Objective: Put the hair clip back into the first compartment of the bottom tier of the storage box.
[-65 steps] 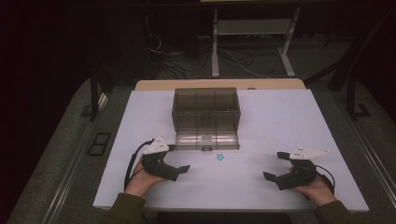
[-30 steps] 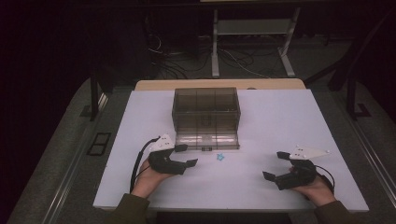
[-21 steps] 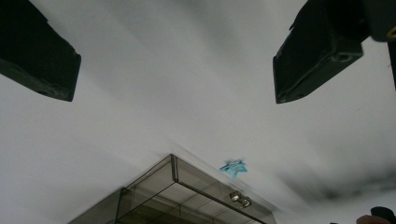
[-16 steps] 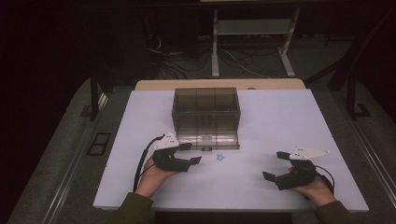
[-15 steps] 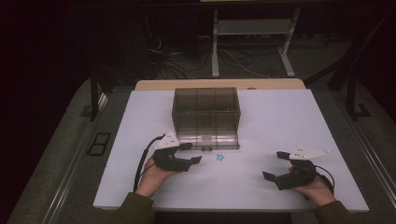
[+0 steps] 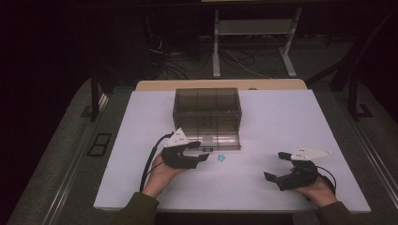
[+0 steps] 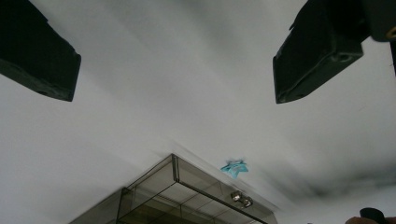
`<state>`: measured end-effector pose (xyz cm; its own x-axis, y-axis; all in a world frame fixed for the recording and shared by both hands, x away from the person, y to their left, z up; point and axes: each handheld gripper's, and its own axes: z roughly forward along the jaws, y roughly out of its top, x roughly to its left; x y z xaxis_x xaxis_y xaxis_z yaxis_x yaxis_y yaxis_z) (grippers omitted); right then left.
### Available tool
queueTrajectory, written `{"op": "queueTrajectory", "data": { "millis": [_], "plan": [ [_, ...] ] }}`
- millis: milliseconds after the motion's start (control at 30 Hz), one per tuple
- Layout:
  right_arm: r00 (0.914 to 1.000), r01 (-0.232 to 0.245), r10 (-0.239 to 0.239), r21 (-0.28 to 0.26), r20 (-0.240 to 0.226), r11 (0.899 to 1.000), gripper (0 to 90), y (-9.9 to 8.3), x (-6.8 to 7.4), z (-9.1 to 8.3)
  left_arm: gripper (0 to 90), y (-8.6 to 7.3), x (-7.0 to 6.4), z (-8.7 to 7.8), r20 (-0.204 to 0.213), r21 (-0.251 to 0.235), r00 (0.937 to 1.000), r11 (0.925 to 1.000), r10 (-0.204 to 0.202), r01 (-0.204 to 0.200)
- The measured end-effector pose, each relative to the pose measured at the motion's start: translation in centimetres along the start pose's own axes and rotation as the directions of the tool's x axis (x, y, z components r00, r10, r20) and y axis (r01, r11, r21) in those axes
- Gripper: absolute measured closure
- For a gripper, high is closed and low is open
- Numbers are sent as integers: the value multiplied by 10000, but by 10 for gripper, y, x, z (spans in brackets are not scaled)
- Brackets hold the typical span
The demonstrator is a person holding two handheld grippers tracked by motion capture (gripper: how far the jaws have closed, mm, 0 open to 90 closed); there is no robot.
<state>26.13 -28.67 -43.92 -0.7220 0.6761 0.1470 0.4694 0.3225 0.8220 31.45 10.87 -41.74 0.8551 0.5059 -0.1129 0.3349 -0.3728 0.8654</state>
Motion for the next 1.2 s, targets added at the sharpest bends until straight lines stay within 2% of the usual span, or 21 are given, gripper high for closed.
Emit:
{"op": "queueTrajectory", "data": {
  "millis": [333,667,1200],
  "plan": [
    [10000,11,-11,-28,43,10000,4,0,0,0,467,6,-2,10,133,-66,9999,9999,88,-87],
    [10000,25,-24,-45,48,10000,4,0,0,0,549,12,-4,25,270,79,9994,9998,200,-203],
    [10000,-1,1,-98,44,10000,4,0,0,-1,636,11,-6,55,493,794,9986,9966,193,-231]
  ]
}}
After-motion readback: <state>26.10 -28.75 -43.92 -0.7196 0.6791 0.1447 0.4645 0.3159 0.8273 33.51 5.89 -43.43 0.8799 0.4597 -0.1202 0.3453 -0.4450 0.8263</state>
